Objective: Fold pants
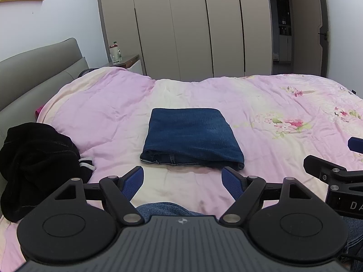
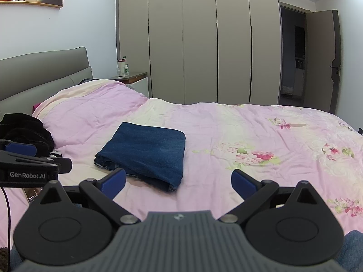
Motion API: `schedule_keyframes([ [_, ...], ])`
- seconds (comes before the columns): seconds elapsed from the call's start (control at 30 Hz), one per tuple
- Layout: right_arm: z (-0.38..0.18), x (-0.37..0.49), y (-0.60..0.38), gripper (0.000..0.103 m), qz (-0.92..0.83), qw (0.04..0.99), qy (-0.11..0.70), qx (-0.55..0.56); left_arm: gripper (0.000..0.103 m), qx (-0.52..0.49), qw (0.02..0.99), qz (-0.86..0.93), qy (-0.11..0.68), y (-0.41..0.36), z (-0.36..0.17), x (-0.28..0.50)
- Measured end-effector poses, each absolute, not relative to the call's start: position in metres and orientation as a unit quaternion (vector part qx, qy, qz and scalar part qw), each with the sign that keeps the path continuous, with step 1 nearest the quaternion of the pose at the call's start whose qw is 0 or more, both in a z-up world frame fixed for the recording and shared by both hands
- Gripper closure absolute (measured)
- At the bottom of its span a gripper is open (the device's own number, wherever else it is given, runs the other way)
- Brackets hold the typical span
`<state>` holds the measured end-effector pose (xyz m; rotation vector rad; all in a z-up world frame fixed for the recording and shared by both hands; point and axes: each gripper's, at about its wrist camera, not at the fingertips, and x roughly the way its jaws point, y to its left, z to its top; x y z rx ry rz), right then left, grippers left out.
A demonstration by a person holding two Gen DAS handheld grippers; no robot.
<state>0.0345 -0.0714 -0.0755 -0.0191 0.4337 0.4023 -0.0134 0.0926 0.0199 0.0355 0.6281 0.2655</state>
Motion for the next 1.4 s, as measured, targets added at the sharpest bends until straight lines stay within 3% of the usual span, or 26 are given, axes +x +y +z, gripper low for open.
schedule_keyframes([
  [1.4, -0.0764, 0.031, -0.0738, 0.005, 0.187, 0.958, 0.22, 0.0, 0.011, 0.02, 0.948, 0.122, 0.294, 0.0924, 0.0289, -0.0197],
])
